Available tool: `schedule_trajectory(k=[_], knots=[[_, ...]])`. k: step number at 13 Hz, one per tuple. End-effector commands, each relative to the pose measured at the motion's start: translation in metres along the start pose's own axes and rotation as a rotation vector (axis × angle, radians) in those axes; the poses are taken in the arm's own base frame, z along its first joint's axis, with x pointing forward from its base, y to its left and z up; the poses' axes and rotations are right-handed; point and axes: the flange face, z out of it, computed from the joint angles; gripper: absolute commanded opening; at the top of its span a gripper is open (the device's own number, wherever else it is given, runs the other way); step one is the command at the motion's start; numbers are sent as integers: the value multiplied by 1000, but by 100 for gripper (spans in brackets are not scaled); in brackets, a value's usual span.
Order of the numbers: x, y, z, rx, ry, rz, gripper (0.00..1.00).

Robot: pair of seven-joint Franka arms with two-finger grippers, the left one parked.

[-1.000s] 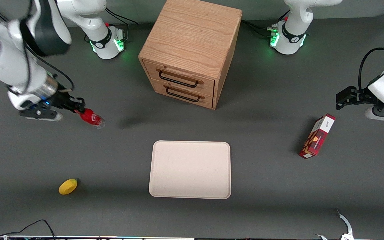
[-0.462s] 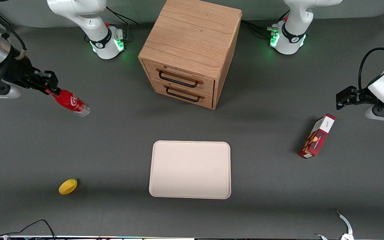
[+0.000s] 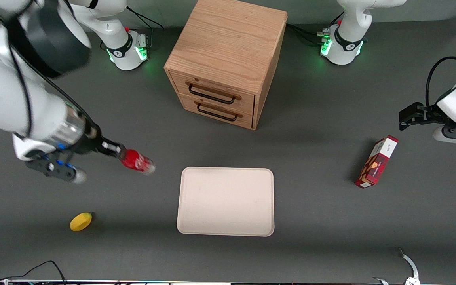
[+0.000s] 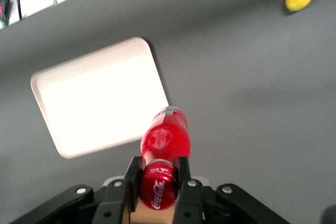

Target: Place coke bottle on tray

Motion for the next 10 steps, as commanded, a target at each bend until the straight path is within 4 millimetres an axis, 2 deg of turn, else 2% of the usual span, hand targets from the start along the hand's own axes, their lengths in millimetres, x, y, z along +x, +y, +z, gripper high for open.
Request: schedule_trajectory(k=[1, 3, 5, 6, 8, 10], knots=[[21, -44, 70, 52, 54, 149, 0], [25, -62, 126, 37, 91, 194, 0], [31, -67, 158, 55, 91, 214, 0], [33, -69, 171, 65, 91, 227, 0], [26, -79, 185, 69, 97, 231, 0], [26, -80, 197, 58, 107, 233, 0]])
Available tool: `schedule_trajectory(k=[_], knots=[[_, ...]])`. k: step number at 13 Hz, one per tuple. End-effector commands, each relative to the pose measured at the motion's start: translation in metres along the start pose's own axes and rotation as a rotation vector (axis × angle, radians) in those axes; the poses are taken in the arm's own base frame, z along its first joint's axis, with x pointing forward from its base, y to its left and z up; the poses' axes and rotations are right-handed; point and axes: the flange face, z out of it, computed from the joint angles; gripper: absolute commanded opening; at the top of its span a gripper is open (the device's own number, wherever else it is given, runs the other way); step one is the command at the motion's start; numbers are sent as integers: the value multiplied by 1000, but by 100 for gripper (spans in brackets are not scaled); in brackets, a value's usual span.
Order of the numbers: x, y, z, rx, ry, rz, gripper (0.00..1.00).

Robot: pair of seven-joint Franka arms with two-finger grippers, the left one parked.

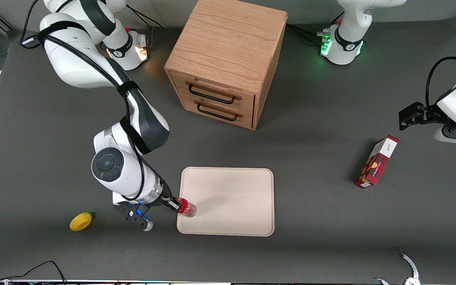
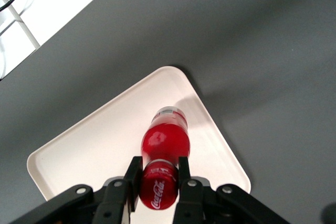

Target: Place coke bottle on tray

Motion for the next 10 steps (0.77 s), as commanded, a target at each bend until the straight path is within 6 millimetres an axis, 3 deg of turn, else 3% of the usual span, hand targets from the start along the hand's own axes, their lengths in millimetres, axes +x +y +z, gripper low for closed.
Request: schedule_trajectory(k=[1, 4, 6, 7, 8, 10], knots=[[-5, -9, 7, 9, 34, 17, 0], [-8, -2, 32, -21, 51, -6, 0], [-8, 0, 36, -26, 47, -5, 0], [-7, 0, 35, -23, 47, -1, 81], [-8, -1, 36, -25, 47, -5, 100], [-6, 0, 33, -23, 49, -3, 100]])
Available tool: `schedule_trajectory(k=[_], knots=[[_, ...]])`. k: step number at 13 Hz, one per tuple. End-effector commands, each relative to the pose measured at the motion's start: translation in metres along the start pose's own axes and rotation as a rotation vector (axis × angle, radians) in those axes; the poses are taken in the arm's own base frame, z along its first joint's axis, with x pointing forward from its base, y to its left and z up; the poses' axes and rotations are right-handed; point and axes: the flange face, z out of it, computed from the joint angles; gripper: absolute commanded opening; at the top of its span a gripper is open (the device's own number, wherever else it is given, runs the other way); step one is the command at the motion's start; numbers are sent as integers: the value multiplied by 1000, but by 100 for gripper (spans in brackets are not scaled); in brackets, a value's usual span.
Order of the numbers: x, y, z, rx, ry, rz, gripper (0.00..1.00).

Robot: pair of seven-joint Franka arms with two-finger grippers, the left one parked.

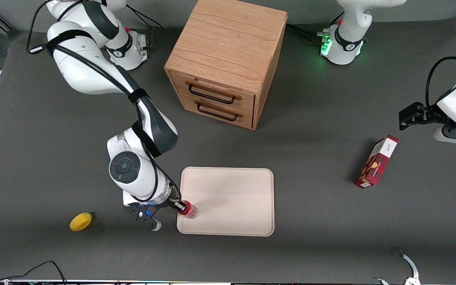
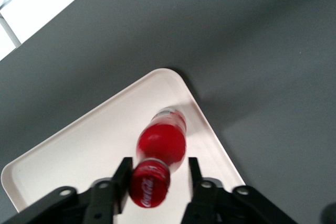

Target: Place coke bottle on tray

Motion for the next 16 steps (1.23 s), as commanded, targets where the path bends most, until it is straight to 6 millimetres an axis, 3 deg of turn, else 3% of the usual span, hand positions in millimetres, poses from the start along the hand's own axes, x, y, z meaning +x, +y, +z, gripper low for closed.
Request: schedule_trajectory(k=[1, 2, 5, 8, 10, 12, 14, 16], knots=[[0, 0, -6, 1, 21, 16, 100], [0, 0, -15, 1, 24, 15, 100], [-3, 4, -87, -19, 39, 5, 100], [-26, 26, -224, -26, 32, -106, 100], [-41, 69, -306, -107, 15, -224, 100], [-49, 119, -369, -159, -29, -331, 100], [-49, 165, -399, -194, -70, -394, 100], [-40, 223, -407, -193, -109, -399, 100]])
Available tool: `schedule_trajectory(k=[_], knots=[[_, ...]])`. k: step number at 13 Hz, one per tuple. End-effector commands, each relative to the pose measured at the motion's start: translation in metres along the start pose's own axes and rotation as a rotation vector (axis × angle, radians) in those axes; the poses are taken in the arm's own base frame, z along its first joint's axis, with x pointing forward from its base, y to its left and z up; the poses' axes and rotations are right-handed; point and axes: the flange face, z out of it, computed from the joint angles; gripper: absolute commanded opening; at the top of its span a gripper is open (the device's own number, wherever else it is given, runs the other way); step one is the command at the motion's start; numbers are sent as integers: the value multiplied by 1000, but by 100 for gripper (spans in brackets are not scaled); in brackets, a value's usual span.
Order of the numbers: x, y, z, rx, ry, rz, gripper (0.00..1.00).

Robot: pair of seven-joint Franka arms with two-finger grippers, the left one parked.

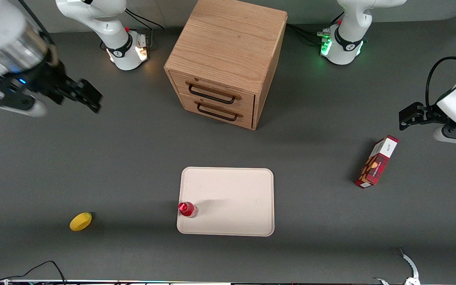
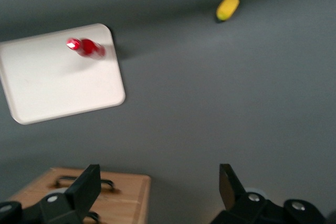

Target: Place coke bottle on tray

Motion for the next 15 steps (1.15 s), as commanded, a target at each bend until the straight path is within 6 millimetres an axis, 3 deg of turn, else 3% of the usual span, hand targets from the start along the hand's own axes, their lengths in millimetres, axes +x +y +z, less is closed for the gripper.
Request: schedule_trajectory(k=[1, 2, 4, 6, 7, 12, 15], knots=[[-16, 83, 22, 42, -57, -18, 100], [-21, 109, 37, 54, -54, -48, 100], [-31, 143, 81, 66, -26, -39, 100], [-39, 148, 119, 75, 4, -28, 100], [-41, 148, 125, 77, 16, -25, 100], [-44, 143, 122, 75, 13, -39, 100], [-35, 143, 96, 85, -22, -19, 100]])
